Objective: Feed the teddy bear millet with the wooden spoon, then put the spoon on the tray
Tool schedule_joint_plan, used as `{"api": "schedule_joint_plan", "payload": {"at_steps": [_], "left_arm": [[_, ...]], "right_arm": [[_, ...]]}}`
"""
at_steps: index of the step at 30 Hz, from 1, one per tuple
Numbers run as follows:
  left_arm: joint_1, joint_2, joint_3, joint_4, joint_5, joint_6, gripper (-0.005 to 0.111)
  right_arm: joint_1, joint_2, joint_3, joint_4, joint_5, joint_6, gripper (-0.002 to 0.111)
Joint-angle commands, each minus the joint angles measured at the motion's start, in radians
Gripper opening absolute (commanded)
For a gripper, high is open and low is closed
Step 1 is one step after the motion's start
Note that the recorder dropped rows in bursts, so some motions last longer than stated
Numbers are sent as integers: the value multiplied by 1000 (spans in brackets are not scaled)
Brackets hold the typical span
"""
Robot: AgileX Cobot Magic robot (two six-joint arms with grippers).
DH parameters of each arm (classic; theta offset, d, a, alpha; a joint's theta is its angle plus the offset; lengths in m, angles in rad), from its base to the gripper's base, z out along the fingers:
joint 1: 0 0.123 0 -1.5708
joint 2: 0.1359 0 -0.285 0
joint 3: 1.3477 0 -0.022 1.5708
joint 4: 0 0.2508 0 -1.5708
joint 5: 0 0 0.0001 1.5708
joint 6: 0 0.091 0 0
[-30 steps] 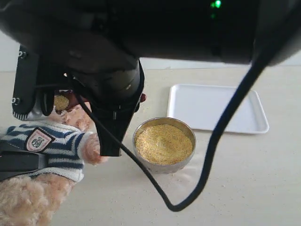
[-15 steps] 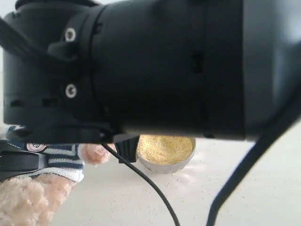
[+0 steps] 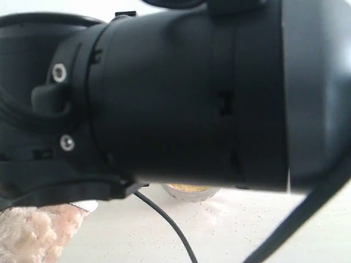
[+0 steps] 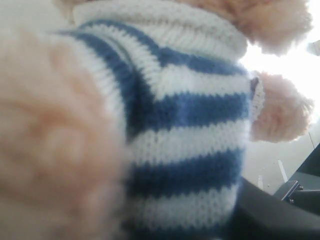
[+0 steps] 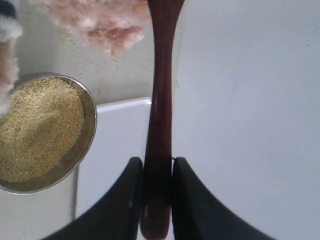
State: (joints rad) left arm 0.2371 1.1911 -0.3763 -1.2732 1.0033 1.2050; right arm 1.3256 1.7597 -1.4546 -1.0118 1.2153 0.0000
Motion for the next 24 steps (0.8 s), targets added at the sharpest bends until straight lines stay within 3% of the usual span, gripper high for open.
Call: {"api": "schedule_joint_plan", "payload": {"at_steps": [1, 24], "left_arm": [[1, 1, 3, -20, 16, 7, 5], [1, 1, 3, -20, 16, 7, 5]], "right_arm": [[0, -4, 0, -23, 6, 22, 0], [11, -14, 105, -114, 6, 99, 0]]}}
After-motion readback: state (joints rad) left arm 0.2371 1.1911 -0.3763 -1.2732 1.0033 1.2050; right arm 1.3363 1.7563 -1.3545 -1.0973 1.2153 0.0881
